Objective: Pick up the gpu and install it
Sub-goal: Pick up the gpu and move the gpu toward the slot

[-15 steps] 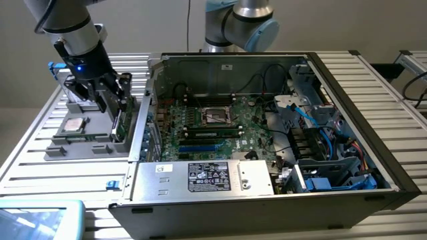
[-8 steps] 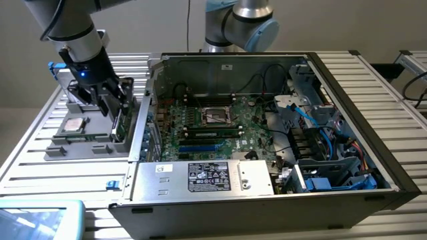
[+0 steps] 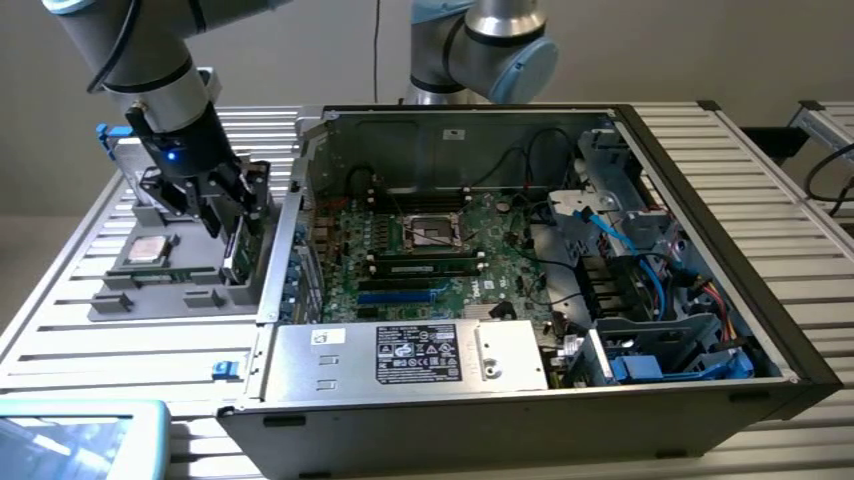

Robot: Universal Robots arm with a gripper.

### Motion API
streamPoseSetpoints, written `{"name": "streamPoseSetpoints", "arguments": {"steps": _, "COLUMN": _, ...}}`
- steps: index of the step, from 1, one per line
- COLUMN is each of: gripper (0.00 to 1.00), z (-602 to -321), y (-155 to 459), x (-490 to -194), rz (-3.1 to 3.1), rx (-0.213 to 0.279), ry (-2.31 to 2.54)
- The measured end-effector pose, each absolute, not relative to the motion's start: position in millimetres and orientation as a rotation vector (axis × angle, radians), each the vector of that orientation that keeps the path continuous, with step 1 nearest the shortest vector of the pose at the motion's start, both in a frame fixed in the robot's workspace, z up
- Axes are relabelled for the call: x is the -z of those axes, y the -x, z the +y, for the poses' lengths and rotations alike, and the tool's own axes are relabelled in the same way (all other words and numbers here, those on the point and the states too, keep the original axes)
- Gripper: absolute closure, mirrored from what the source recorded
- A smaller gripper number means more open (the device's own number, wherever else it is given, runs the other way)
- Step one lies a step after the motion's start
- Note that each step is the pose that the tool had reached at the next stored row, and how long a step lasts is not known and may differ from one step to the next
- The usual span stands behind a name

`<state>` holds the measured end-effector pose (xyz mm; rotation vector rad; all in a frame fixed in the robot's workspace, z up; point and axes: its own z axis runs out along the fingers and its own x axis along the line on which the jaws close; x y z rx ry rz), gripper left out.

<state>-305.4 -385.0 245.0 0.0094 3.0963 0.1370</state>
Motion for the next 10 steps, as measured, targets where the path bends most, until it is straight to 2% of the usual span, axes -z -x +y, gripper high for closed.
{"name": "streamPoseSetpoints", "arguments": {"steps": 10, "gripper": 0.45, "z": -383.8, "y": 305.4, "x": -236.7, "rz": 3.080, "rx": -0.137, "ry": -0.009}}
